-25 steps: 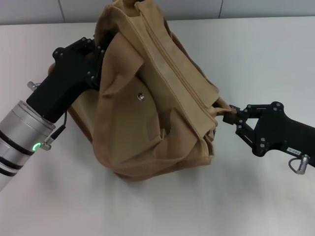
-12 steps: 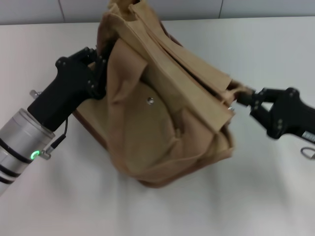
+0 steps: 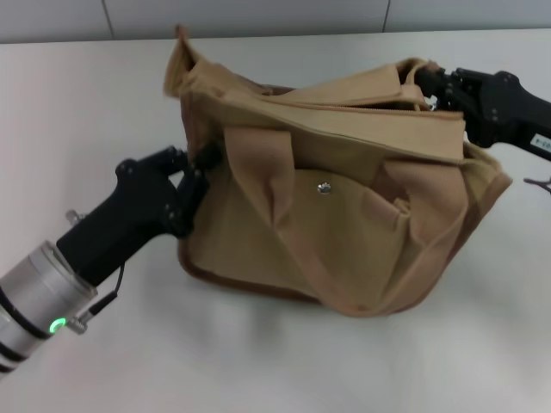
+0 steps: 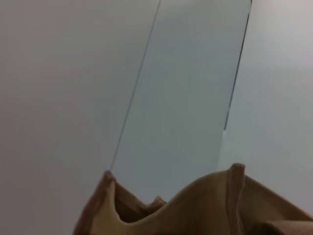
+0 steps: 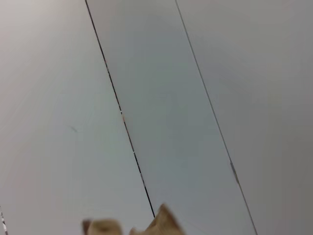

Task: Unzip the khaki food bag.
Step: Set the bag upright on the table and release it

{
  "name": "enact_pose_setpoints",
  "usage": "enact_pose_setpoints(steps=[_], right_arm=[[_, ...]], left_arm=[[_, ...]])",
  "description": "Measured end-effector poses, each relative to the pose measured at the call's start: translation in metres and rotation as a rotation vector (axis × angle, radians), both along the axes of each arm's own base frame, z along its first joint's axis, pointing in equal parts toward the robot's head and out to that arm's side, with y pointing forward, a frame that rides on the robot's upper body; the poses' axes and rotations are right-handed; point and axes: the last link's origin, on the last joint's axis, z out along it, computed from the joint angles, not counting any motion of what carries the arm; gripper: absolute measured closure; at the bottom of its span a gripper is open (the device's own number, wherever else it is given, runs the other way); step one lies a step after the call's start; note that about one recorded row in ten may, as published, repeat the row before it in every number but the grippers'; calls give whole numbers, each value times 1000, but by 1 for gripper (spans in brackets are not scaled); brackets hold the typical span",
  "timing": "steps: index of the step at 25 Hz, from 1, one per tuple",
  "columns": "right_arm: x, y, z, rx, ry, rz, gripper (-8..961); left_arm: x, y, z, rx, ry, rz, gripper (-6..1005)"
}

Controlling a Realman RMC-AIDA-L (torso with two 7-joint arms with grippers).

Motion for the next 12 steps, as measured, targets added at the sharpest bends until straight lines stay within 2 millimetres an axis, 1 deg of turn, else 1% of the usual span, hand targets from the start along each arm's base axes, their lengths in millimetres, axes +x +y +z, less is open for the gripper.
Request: enact_pose_setpoints(steps=[1, 2, 4, 8, 9, 10, 11, 12], right_arm=[[-1, 2, 0, 0, -1, -5, 839], [-2, 5, 0, 0, -4, -12, 836], [-2, 10, -2, 0, -7, -44, 830], [-2, 12, -2, -1, 3, -77, 818], [-1, 11, -1, 12, 18, -81, 815], [-1, 11, -1, 12, 18, -81, 812], [-1, 9, 1, 20, 34, -80, 809], [0, 7, 5, 33, 55, -77, 806]], left_arm=[[-3, -7, -3, -23, 8, -2, 916], [-3, -7, -3, -23, 8, -2, 916], [-6, -13, -5, -62, 5, 7, 916], [-9, -19, -3, -98, -2, -8, 916], [-10, -24, 0, -103, 3, -37, 888], [-10, -24, 0, -103, 3, -37, 860], [-12, -25, 6, -83, 9, -54, 832], [-12, -25, 6, -83, 9, -54, 804]])
